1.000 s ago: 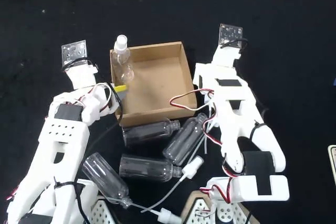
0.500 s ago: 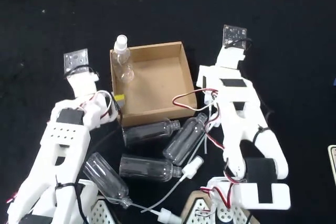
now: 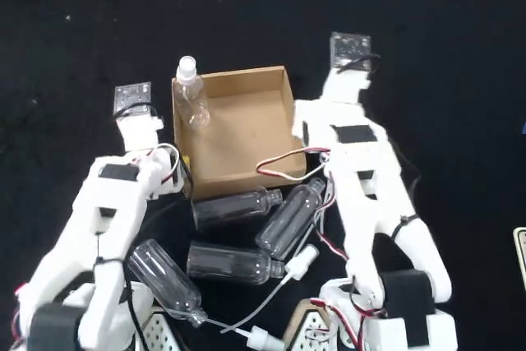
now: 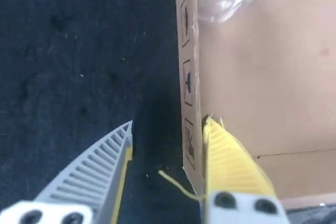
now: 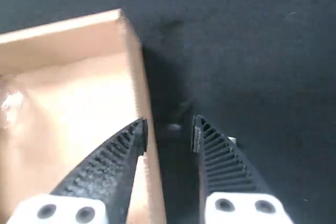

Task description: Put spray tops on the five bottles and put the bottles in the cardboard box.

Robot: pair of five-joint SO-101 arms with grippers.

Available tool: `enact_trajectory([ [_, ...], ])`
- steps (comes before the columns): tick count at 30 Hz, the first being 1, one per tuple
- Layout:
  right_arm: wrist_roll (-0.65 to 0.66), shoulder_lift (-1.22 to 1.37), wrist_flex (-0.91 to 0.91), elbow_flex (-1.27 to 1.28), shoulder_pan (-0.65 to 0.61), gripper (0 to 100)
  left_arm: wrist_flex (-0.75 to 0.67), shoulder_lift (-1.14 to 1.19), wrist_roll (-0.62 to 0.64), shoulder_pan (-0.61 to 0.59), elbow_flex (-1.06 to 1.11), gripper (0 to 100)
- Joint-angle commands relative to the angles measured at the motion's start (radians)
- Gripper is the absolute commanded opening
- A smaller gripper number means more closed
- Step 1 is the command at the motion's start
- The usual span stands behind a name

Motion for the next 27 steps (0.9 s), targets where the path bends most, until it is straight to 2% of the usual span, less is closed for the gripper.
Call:
enact_trajectory([
  [1, 0.000, -0.021, 0.008, -0.018, -0.026, 13.5, 0.028, 0.094, -0.006, -0.016, -0.125, 20],
  [11, 0.049, 0.157, 0.005, -0.127, -0.028, 13.5, 0.031, 0.037, -0.006, -0.016, -0.105, 20],
  [22, 0.046, 0.104, 0.106, -0.136, -0.052, 13.5, 0.026, -0.018, -0.012, -0.016, -0.068, 19],
  [27, 0.048, 0.071, 0.098, -0.096, -0.080, 13.5, 0.028, -0.018, -0.012, -0.016, -0.068, 19],
])
